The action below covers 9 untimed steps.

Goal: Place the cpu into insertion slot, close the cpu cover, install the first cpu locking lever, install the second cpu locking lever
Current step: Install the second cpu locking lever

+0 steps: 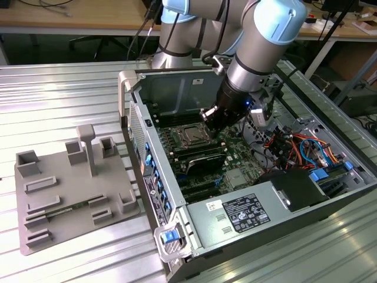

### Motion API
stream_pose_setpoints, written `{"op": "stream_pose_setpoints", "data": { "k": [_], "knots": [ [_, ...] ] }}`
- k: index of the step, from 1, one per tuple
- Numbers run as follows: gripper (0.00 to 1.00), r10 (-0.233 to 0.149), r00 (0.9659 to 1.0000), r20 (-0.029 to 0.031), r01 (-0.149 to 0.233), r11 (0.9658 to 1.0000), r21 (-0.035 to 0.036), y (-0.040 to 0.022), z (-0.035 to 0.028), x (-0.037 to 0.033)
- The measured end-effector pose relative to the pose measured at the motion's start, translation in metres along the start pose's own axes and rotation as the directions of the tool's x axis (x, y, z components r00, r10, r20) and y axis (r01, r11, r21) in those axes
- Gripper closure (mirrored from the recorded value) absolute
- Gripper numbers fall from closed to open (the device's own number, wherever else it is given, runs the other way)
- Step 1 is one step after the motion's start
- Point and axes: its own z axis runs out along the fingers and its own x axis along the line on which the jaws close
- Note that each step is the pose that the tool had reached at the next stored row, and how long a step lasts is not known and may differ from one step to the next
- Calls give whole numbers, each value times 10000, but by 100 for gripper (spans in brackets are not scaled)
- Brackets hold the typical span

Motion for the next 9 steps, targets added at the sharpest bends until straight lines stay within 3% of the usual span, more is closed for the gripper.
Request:
{"op": "stream_pose_setpoints", "data": {
  "k": [9],
  "knots": [
    [89, 0, 10000, -1, 0, 10000, 4, -86, 8, 7]
  ]
}}
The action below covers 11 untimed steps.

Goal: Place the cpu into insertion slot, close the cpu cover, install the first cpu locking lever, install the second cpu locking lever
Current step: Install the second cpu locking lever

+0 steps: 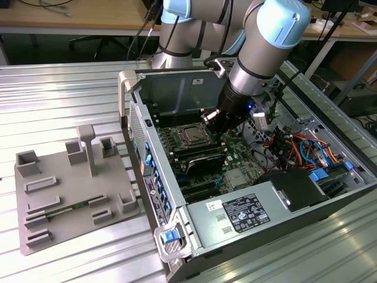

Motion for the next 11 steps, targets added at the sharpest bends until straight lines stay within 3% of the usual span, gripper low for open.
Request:
{"op": "stream_pose_setpoints", "data": {
  "k": [3, 5, 11],
  "knots": [
    [89, 0, 10000, 1, 0, 10000, 0, -7, 78, -2],
    [89, -1, 10000, 0, 1, 10000, 2, -7, 99, -3],
    [89, 0, 10000, 1, 0, 10000, 2, 63, 160, -10]
  ]
}}
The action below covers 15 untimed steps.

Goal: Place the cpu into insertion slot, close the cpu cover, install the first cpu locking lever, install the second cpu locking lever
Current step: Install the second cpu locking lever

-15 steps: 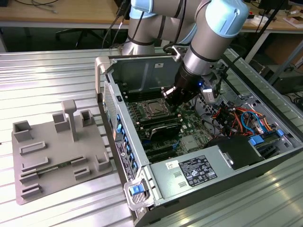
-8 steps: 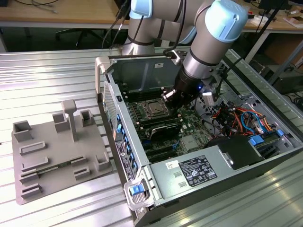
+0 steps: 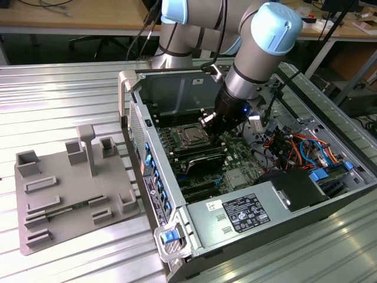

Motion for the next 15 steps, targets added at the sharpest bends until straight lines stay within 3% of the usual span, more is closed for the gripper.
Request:
{"op": "stream_pose_setpoints", "data": {
  "k": [8, 15],
  "knots": [
    [89, 1, 10000, -1, -1, 10000, 2, 4, 88, 9],
    [89, 0, 10000, -2, 0, 10000, 2, 11, 133, 126]
  ]
}}
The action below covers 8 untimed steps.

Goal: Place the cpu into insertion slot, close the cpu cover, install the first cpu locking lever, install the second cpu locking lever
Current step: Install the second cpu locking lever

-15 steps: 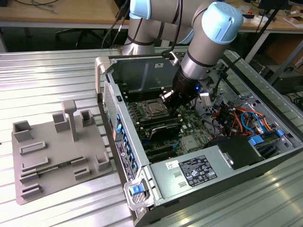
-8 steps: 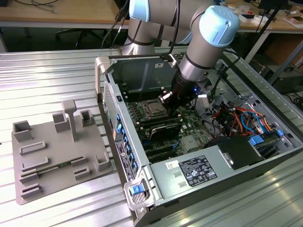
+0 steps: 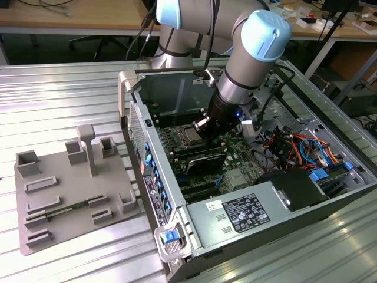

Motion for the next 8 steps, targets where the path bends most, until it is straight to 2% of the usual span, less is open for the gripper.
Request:
{"op": "stream_pose_setpoints", "data": {
  "k": [8],
  "knots": [
    [89, 0, 10000, 1, 0, 10000, 0, 8, 17, 99]
  ]
}}
